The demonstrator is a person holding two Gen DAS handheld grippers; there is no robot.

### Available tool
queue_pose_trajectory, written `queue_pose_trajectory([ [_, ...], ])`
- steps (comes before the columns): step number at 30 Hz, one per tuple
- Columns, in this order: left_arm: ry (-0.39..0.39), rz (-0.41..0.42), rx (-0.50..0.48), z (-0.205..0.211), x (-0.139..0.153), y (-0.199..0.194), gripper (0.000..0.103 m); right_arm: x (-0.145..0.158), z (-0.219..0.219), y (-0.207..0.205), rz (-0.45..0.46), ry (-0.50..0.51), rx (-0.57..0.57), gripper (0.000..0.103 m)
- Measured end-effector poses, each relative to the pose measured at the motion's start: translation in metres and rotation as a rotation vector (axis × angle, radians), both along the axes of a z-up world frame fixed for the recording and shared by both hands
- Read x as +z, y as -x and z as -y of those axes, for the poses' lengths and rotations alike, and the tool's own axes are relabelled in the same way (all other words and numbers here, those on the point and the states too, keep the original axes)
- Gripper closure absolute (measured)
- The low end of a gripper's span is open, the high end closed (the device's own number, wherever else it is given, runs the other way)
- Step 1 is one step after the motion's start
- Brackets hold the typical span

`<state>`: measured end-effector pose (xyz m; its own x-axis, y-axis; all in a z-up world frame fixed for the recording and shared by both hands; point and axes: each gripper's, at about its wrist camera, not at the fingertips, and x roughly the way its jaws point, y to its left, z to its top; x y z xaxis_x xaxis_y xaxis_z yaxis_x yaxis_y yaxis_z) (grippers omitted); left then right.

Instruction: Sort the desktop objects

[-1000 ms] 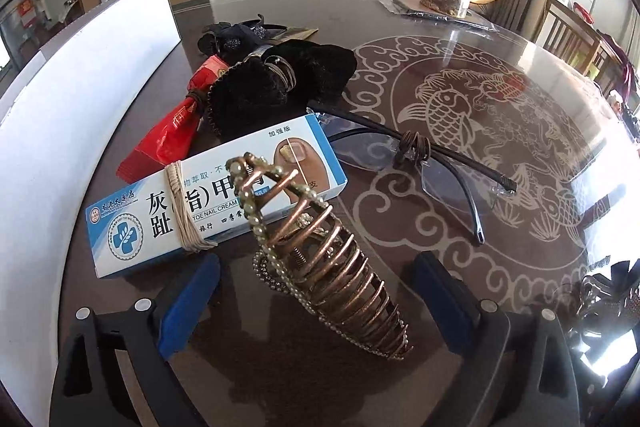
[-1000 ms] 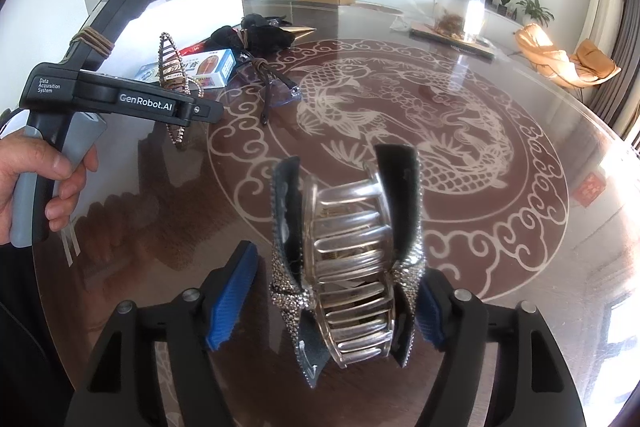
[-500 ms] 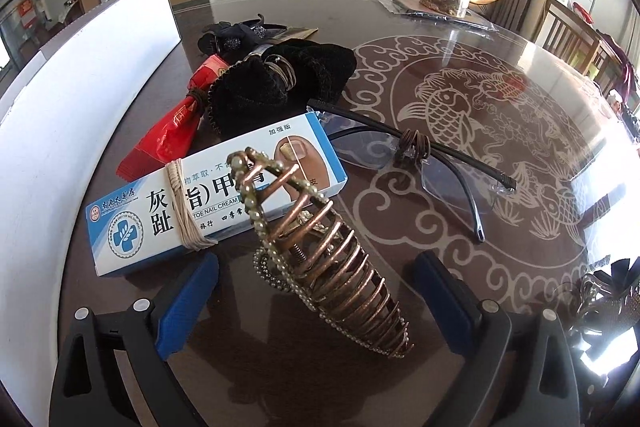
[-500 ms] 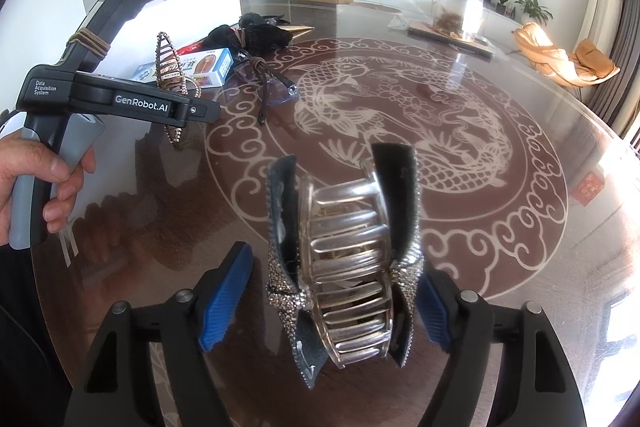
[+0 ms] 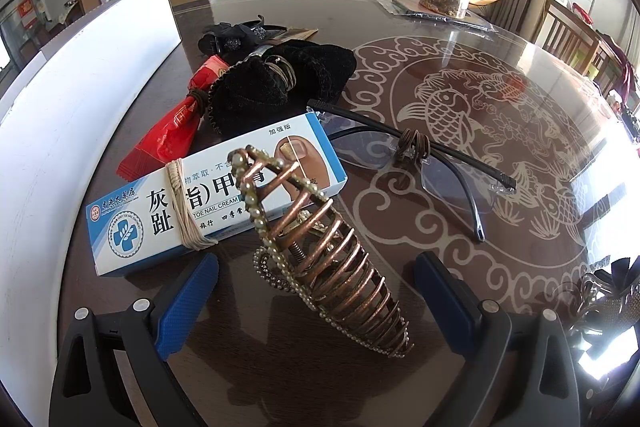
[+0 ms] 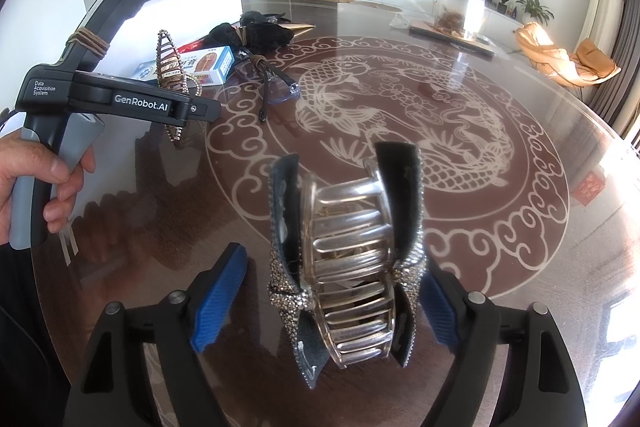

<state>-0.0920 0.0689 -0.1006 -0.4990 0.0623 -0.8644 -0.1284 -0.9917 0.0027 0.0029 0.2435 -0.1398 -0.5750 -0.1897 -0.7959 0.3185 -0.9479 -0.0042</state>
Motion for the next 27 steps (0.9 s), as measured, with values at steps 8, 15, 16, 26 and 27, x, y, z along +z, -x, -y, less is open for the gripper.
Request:
queue_pose_trajectory([
  [8,0.000,-0.001,0.000,-0.0001,-0.0001,-0.0004,0.003,0.0000,0.0001,0.0000,0.000,0.000,0.000,0.021],
  [15,0.000,-0.001,0.001,-0.0004,-0.0006,-0.0005,0.003,-0.0002,0.0000,0.0002,0.000,0.000,0.000,0.021],
  [16,0.001,0.003,0.002,-0.0003,-0.0009,-0.0001,0.000,-0.0003,0.0001,0.0003,0.000,0.000,0.000,0.021],
  [26,0.000,0.003,0.002,0.0005,0.0013,-0.0009,0.000,-0.0003,0.0000,0.0002,0.000,0.000,0.000,0.021],
  [27,0.000,0.003,0.002,0.0004,0.0011,-0.0011,0.000,-0.0003,0.0000,0.0002,0.000,0.000,0.000,0.021],
])
